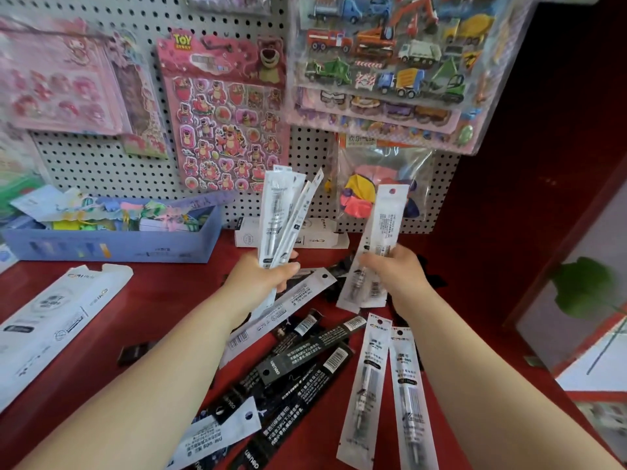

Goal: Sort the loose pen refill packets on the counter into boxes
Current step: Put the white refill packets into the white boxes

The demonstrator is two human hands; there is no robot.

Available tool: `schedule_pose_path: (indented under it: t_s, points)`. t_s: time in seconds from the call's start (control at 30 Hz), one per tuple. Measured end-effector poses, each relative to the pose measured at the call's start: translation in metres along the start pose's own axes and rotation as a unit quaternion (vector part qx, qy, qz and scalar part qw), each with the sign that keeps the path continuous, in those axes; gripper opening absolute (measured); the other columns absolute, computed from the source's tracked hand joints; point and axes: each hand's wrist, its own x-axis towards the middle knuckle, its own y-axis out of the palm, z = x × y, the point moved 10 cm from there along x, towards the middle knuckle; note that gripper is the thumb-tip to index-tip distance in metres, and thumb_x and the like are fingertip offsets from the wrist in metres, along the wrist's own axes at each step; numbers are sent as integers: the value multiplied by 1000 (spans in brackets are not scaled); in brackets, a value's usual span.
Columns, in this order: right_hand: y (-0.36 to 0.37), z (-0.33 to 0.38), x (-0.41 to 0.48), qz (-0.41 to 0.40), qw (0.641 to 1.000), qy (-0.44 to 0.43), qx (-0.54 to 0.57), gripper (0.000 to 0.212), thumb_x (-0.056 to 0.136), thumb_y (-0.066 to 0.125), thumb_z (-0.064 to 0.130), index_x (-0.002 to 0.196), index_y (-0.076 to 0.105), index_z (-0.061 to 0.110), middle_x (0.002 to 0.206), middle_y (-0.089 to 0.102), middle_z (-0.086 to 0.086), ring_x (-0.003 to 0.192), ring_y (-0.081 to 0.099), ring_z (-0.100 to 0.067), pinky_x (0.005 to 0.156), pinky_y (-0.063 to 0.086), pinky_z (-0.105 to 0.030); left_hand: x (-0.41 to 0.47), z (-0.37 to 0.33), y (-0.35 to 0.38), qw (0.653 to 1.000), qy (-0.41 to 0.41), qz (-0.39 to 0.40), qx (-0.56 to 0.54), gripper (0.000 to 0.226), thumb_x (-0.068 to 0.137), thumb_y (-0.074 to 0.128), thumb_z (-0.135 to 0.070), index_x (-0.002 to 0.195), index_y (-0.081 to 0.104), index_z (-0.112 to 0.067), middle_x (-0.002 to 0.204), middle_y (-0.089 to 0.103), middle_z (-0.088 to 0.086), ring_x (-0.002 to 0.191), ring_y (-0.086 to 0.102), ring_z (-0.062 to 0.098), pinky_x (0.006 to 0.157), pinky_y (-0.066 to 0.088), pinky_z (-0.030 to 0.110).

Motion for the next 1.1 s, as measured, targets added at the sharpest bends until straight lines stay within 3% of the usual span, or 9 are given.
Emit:
schedule_pose_path:
  t_s: [0.1, 0.2, 0.3, 0.5, 0.57, 0.7, 0.8, 0.97, 1.1]
  points:
    - [-20, -3, 3, -39, 999, 7, -23, 13, 82, 61, 2, 92, 59, 9, 93, 60, -6, 74, 58, -15, 53, 48, -12, 1, 8, 1, 1000, -12, 4, -1, 19, 86, 57, -15, 74, 56, -29, 54, 49, 1, 61, 48, 10, 55, 40, 6]
    - [-35, -3, 4, -57, 998, 6, -9, 13, 81, 62, 3, 77, 59, 15, 88, 63, -5, 86, 60, -22, 79, 53, -32, 2, 14, 4, 1000, -24, 13, -11, 10, 87, 56, -16, 90, 58, -25, 56, 49, 2, 64, 49, 13, 66, 37, 16]
    - [-18, 4, 3, 14, 1000, -4, 20, 12, 85, 58, 7, 96, 61, 9, 100, 66, -9, 100, 60, -26, 96, 46, -39, 0, 6, 15, 999, -16, 30, -35, 12, 84, 60, -18, 96, 61, -20, 57, 50, 1, 63, 49, 12, 68, 39, 18]
    - [63, 20, -21, 222, 970, -6, 96, 20, 94, 42, 16, 106, 58, 19, 104, 64, 5, 92, 62, -6, 79, 52, -15, -4, -1, 46, 995, -12, 100, -20, 98, 11, 65, -82, 87, 65, -21, 69, 64, 0, 68, 58, 10, 68, 47, 19]
    - [72, 18, -22, 220, 971, -9, 98, 31, 96, 39, 21, 123, 53, 14, 117, 62, 0, 102, 60, -11, 85, 51, -18, -6, 6, 49, 993, -39, 111, -17, 100, 21, 74, -76, 101, 61, -18, 96, 68, 3, 92, 62, 14, 86, 50, 23]
    - [78, 16, -21, 208, 974, -37, 87, 36, 97, 38, 21, 132, 41, 19, 115, 55, 8, 106, 53, -8, 90, 45, -19, -13, 4, 54, 992, -57, 111, -21, 20, 74, 70, -15, 93, 64, -19, 92, 69, 1, 97, 64, 20, 84, 50, 23]
    - [72, 15, -16, 189, 977, -46, 89, 42, 93, 47, 16, 132, 32, 11, 101, 53, 7, 86, 53, 0, 61, 47, -3, -10, 6, 50, 994, -61, 91, -25, 17, 73, 66, -7, 86, 65, -18, 89, 68, 3, 88, 62, 16, 80, 46, 26]
    - [70, 41, -8, 213, 965, -79, 129, 55, 79, 62, 20, 129, 40, 9, 121, 58, -11, 105, 60, -22, 87, 52, -32, -12, 10, 52, 986, -64, 144, -56, 27, 77, 61, 3, 73, 60, -24, 75, 62, -3, 73, 58, 10, 71, 46, 22]
    - [87, 62, -12, 316, 935, -84, 135, 29, 73, 53, 17, 102, 57, 12, 92, 64, -6, 82, 65, -16, 76, 55, -31, -13, 13, 54, 976, -61, 193, -80, 24, 57, 65, -10, 74, 65, -27, 64, 70, -15, 71, 63, 1, 70, 51, 15]
